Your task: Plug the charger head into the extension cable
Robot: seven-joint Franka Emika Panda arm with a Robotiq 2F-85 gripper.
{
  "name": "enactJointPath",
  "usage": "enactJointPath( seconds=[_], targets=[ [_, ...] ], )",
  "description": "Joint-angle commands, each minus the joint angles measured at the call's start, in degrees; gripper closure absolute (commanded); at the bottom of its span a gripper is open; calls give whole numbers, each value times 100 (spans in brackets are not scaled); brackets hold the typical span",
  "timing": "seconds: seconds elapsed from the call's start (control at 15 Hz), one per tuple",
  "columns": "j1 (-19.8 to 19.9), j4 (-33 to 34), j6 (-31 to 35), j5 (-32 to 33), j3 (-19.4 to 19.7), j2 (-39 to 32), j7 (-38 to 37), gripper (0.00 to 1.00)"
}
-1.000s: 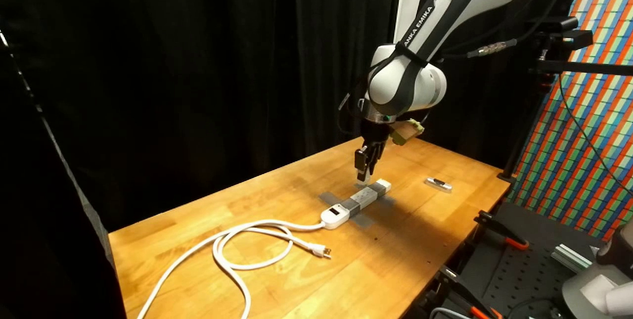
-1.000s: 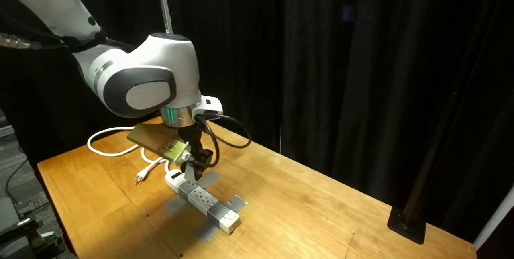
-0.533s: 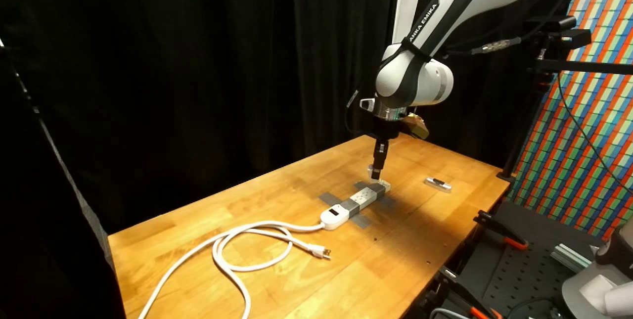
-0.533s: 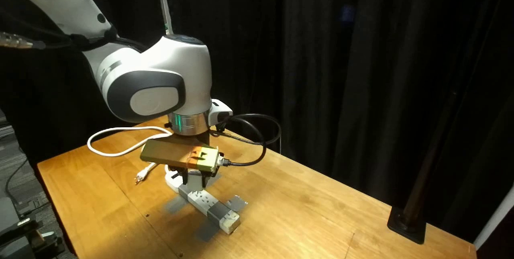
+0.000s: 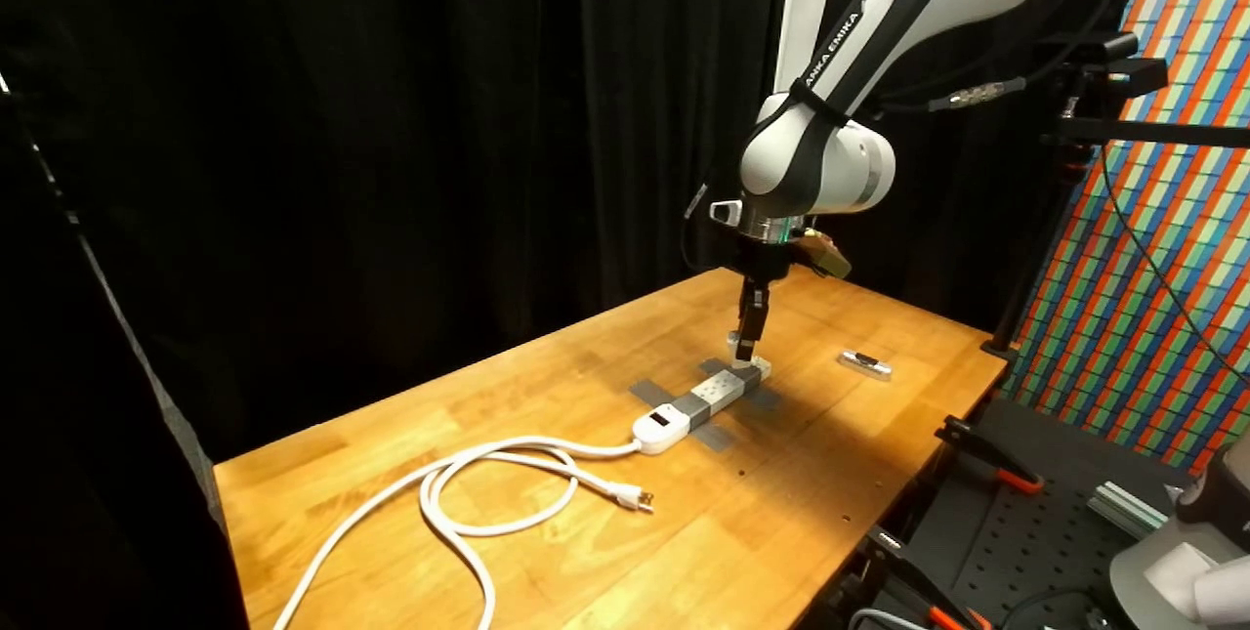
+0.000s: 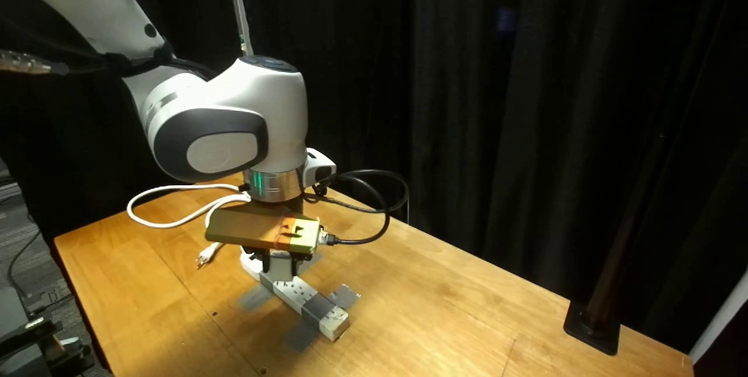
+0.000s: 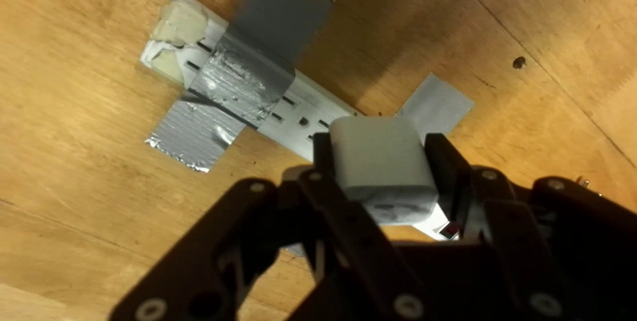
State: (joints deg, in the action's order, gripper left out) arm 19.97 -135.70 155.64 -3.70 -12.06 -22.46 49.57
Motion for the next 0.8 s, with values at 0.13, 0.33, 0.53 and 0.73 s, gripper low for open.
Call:
enactJointPath(
  seconds=[0.13, 0.33, 0.53, 0.73],
  targets=[
    [191, 210, -1045, -275, -137, 189, 1933, 77],
    [111, 568, -1600, -294, 57, 49, 2986, 77],
    [-55, 978, -1990, -169, 252, -179, 3854, 77],
    [-208, 1278, -2097, -37, 375, -461, 4636, 77]
  ],
)
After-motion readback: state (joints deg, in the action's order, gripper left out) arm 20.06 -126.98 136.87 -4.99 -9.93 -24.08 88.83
